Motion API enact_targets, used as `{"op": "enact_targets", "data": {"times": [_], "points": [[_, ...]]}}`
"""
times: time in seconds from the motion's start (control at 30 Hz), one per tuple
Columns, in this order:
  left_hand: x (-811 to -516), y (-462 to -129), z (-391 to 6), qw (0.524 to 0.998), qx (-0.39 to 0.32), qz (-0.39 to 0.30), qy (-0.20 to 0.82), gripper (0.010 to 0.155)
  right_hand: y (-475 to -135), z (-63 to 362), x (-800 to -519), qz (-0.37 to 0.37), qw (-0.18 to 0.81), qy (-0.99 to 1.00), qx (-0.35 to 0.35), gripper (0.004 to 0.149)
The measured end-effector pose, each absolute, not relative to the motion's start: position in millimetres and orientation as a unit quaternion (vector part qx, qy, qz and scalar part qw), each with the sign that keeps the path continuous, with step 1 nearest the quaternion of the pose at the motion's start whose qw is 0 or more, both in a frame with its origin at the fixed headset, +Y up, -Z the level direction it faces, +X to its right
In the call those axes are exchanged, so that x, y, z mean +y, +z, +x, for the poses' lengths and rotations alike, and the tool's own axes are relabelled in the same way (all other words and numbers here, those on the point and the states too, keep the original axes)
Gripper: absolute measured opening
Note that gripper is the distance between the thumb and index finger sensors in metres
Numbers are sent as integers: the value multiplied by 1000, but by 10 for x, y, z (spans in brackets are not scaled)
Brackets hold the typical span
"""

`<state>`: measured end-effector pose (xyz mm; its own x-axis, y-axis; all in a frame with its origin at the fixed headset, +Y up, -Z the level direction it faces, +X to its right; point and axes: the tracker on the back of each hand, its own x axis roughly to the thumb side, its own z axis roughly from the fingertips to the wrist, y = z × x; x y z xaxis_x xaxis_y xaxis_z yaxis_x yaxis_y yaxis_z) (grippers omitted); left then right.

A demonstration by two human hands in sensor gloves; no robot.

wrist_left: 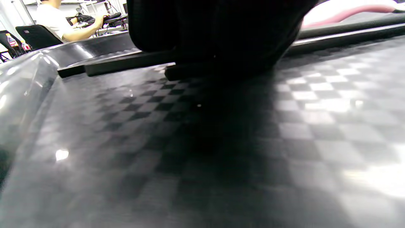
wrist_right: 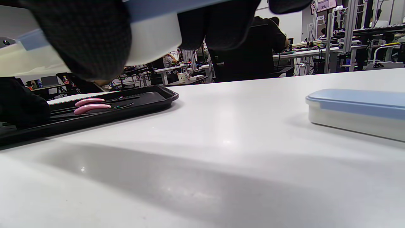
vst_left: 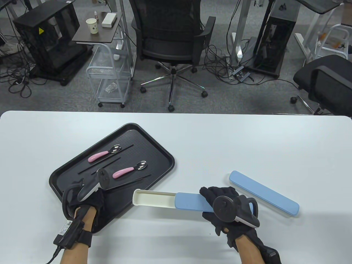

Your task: Slide to open lunch boxes and place utensils

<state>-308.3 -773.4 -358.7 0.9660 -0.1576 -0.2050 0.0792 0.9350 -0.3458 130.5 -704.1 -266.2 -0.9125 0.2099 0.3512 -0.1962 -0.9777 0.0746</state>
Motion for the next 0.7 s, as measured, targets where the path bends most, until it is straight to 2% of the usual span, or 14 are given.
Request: {"op": "enact_targets", "data": {"times": [0.2, 0.33, 0.6, 0.7], "points": [[-7710, -3555, -3151, 981, 110, -157, -23, 42, -2662, 1303, -7042, 182, 102, 978, 20, 77], [-7588, -3531, -3173, 985, 102, -142, 7, 44, -2663, 1303, -7044, 182, 100, 978, 20, 77], [-6932, -3265, -3018, 994, 12, -20, 107, 46, -2675, 1312, -7060, 177, 96, 979, 28, 77], [-6752, -3091, -2906, 994, -30, 15, 101, 46, -2678, 1314, -7061, 175, 94, 980, 29, 77]]}}
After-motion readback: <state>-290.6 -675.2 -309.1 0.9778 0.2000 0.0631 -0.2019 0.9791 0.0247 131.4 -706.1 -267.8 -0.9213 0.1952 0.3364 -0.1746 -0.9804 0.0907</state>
